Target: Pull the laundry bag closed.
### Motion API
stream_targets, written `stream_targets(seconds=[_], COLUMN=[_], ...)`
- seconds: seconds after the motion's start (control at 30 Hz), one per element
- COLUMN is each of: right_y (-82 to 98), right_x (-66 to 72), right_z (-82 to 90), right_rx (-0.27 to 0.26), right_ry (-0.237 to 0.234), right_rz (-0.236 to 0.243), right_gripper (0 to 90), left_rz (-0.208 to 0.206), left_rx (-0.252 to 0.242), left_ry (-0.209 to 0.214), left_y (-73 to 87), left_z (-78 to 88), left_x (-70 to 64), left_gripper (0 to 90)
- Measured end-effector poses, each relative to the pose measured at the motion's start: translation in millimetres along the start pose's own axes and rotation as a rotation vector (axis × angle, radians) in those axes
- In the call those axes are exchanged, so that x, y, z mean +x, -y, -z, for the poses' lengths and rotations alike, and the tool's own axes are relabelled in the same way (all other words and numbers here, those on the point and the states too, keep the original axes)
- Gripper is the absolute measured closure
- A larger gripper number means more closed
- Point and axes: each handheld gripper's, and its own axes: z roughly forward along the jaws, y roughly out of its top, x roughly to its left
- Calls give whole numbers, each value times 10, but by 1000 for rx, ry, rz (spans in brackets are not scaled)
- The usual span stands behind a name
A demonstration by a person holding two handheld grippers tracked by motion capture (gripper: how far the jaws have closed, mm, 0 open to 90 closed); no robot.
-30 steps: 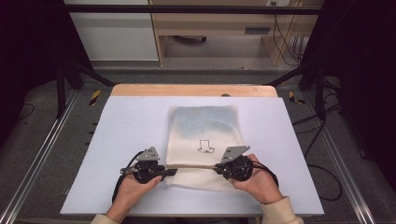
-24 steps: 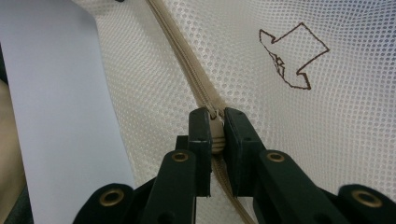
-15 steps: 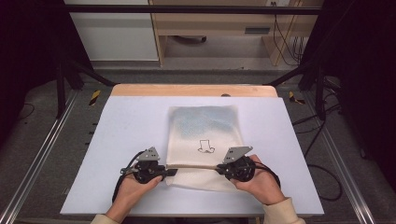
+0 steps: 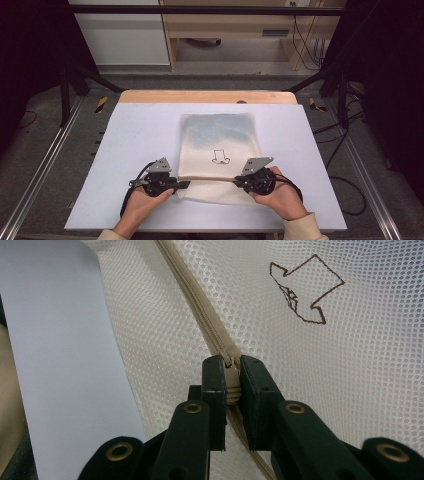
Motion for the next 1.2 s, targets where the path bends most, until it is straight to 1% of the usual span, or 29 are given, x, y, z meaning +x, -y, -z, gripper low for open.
stream_targets(seconds=[0.17, 0.3, 0.5, 0.77, 0.8, 0.87, 1.2], right_y=[24, 36, 62, 107, 117, 135, 209], right_x=[-12, -11, -26, -43, -46, -53, -73], right_z=[22, 30, 55, 91, 94, 106, 159], right_rx=[-8, 1, -1, 3, -2, 4, 4], right_ry=[3, 11, 12, 25, 26, 31, 39], right_rz=[-7, -7, -9, -20, -25, -25, -44], right_gripper=[820, 820, 821, 820, 820, 821, 820], left_rz=[-2, -1, -2, 0, 0, 0, 1], left_rx=[1, 1, 1, 0, 0, 0, 0], left_ry=[-2, -1, -1, -2, -3, -2, -3], left_y=[0, -1, -1, 0, 0, 1, 2], left_z=[-1, 0, 0, 3, 4, 5, 3], left_x=[-3, -2, -3, 3, 4, 6, 6], left_gripper=[826, 826, 826, 826, 826, 826, 826])
